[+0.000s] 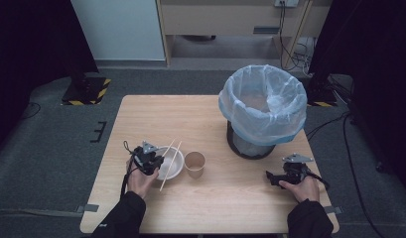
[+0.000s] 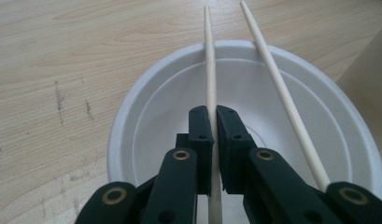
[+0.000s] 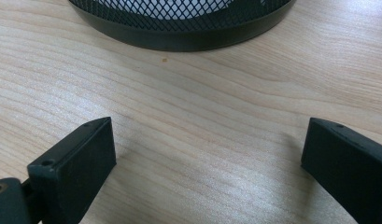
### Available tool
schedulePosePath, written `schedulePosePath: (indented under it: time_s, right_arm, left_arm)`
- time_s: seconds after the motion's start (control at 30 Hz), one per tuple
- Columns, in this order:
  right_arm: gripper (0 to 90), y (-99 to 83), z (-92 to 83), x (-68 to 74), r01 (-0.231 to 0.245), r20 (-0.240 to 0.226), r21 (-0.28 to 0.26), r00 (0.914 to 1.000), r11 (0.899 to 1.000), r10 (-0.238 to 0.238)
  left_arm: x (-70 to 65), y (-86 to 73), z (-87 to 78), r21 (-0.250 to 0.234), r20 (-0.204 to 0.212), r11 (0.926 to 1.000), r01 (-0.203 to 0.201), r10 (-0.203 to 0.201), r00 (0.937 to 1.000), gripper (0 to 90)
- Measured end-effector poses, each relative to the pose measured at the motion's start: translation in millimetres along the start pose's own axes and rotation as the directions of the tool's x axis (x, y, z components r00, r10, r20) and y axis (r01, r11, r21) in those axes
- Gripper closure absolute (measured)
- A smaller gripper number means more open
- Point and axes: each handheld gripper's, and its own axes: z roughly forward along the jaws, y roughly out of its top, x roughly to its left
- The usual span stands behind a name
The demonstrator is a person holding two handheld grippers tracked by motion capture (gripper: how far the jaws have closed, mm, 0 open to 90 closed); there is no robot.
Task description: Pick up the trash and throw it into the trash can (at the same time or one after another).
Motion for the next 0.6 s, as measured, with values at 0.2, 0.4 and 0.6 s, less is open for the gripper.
schedulePosePath:
  time_s: [0.2, 0.4, 0.6]
  right_arm:
    - [3.2, 0.0, 0.0, 0.1, 0.000, 0.000, 0.000, 1.0000, 1.000, 0.000]
    - [3.1, 0.0, 0.0, 0.4, -0.004, 0.000, 0.001, 1.0000, 1.000, 0.004]
    - [2.8, 0.2, 0.2, 1.0, -0.011, -0.001, 0.002, 0.9999, 1.000, 0.011]
  left_arm:
    - [2.6, 4.5, -9.3, -0.045, 0.008, 0.9989, 0.014, -0.014, 0.9999, 85.0]
    - [5.7, 9.6, -21.7, -0.105, 0.016, 0.9941, 0.027, -0.026, 0.9995, 84.9]
    - [8.1, 15.1, -36.3, -0.165, 0.024, 0.9856, 0.034, -0.031, 0.9992, 84.9]
